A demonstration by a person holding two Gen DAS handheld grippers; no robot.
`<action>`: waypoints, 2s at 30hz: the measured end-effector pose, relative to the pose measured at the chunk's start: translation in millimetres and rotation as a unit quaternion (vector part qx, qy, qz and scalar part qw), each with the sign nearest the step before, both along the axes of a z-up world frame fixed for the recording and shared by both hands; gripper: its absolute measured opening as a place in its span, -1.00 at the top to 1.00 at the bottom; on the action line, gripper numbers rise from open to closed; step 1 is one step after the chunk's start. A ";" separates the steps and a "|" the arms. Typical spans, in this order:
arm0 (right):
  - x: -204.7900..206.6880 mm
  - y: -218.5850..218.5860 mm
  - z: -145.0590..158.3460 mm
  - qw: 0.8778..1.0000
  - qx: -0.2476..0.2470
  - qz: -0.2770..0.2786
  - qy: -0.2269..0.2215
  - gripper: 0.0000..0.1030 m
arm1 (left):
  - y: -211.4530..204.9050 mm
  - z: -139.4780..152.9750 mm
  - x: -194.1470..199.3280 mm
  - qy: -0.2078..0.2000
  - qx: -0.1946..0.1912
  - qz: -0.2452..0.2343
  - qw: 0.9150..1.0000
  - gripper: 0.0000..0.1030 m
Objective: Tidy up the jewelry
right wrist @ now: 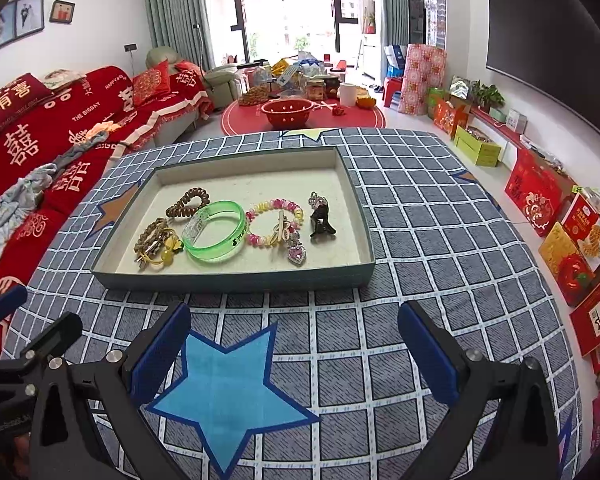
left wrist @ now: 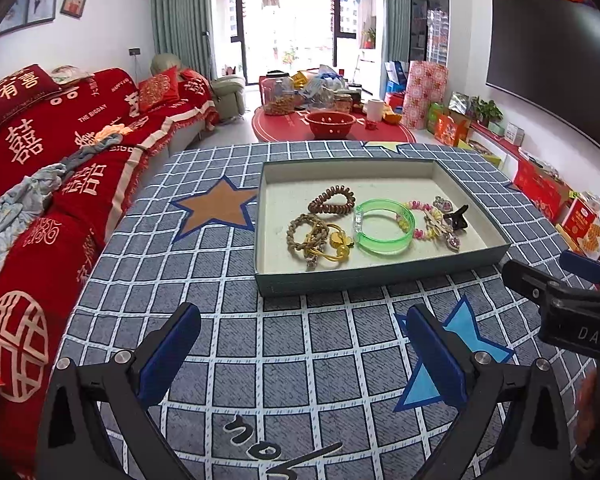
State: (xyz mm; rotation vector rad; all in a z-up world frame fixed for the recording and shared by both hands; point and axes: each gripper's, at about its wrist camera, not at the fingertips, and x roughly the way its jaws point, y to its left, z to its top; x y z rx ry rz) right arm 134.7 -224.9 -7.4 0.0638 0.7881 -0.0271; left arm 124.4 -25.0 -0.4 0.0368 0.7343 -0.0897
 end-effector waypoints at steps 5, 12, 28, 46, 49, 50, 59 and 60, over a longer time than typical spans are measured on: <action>-12.2 -0.2 2.6 1.000 -0.008 -0.004 -0.012 -0.99 | 5.0 3.9 -7.6 -0.007 -0.003 0.017 1.000 -1.00; -26.8 4.9 8.7 0.999 -0.017 0.001 -0.028 -0.99 | 6.8 7.2 -16.8 -0.016 0.001 0.023 1.000 -1.00; -33.4 12.3 17.3 0.999 -0.022 0.007 -0.040 -0.99 | 9.8 11.9 -26.4 -0.021 0.006 0.029 0.999 -1.00; -33.9 12.8 17.2 0.999 -0.023 0.007 -0.041 -0.99 | 10.5 12.7 -27.1 -0.021 0.006 0.029 0.999 -1.00; -33.8 13.8 17.4 0.999 -0.022 0.008 -0.040 -0.99 | 10.8 13.0 -27.1 -0.021 0.006 0.029 0.999 -1.00; -33.8 13.4 17.0 0.999 -0.022 0.008 -0.041 -0.99 | 10.3 12.4 -26.9 -0.021 0.006 0.029 0.999 -1.00; -34.1 15.1 17.7 0.999 -0.020 0.007 -0.040 -0.99 | 10.5 12.4 -26.7 -0.021 0.006 0.029 0.999 -1.00; -34.1 14.3 17.2 0.999 -0.020 0.007 -0.041 -0.99 | 10.5 12.4 -26.7 -0.021 0.007 0.029 0.999 -1.00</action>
